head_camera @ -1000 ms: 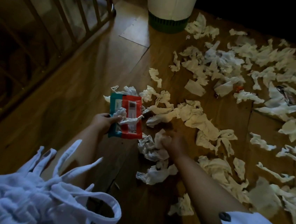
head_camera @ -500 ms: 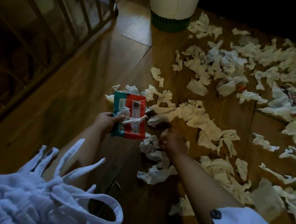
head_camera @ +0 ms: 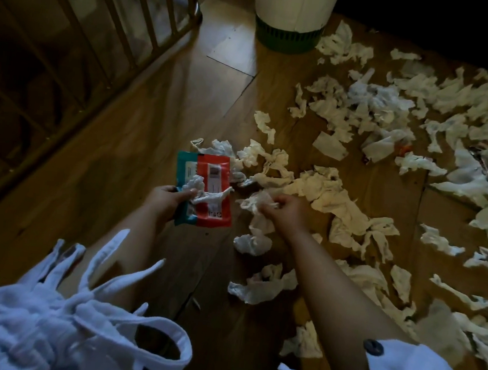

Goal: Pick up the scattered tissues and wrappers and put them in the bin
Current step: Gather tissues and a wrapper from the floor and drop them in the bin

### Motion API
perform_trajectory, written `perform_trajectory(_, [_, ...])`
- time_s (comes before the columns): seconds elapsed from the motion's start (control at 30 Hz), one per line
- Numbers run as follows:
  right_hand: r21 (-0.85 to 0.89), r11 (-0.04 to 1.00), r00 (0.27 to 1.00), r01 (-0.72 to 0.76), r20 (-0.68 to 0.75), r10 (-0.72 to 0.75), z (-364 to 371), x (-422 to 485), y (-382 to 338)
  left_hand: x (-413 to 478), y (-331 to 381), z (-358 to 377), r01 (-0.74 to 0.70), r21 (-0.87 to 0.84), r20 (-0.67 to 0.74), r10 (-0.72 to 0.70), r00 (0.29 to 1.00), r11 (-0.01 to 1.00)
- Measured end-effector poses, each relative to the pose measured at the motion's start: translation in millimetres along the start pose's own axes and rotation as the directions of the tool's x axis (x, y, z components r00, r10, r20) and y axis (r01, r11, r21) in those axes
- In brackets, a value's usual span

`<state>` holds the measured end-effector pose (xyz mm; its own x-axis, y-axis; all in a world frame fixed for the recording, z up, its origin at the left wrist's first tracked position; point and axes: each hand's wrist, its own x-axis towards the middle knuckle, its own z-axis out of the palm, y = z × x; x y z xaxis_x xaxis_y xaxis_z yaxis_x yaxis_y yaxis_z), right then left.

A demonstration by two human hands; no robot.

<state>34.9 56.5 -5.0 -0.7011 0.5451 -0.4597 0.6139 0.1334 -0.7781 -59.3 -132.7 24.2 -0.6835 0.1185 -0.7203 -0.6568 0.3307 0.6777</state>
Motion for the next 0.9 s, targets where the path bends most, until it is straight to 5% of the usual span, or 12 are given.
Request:
perform_trajectory(0.23, [-0.513, 0.852, 0.954, -0.108, 0.188, 0.234, 37, 8, 26, -2, -3, -3, 0.008, -0.020, -0.011, -0.008, 1.000, 1.000])
perform_trajectory(0.37, [-0.338, 0.918, 0.965, -0.208, 0.081, 0.249, 53, -17, 43, -2, -4, -3, 0.012, -0.011, -0.014, -0.012, 1.000, 1.000])
perform_trajectory(0.5, [-0.375, 0.926, 0.980, -0.046, 0.161, 0.114, 25, -12, 43, 0, -1, 2, 0.004, -0.007, -0.009, -0.004, 1.000, 1.000])
perform_trajectory(0.63, [-0.233, 0.967, 0.991, -0.103, -0.104, 0.081, -36, 13, 42, -1, -3, 14, -0.025, 0.046, 0.009, 0.025, 1.000, 0.999])
perform_trajectory(0.73, [-0.325, 0.930, 0.975, -0.170, -0.193, 0.111, -62, 20, 60, -4, -5, 24, -0.017, 0.053, 0.036, 0.015, 0.999, 0.998])
perform_trajectory(0.9, [-0.482, 0.862, 0.987, -0.156, -0.106, 0.119, -53, 14, 77, -9, -6, 42, -0.011, 0.041, 0.096, 0.007, 0.995, 0.999])
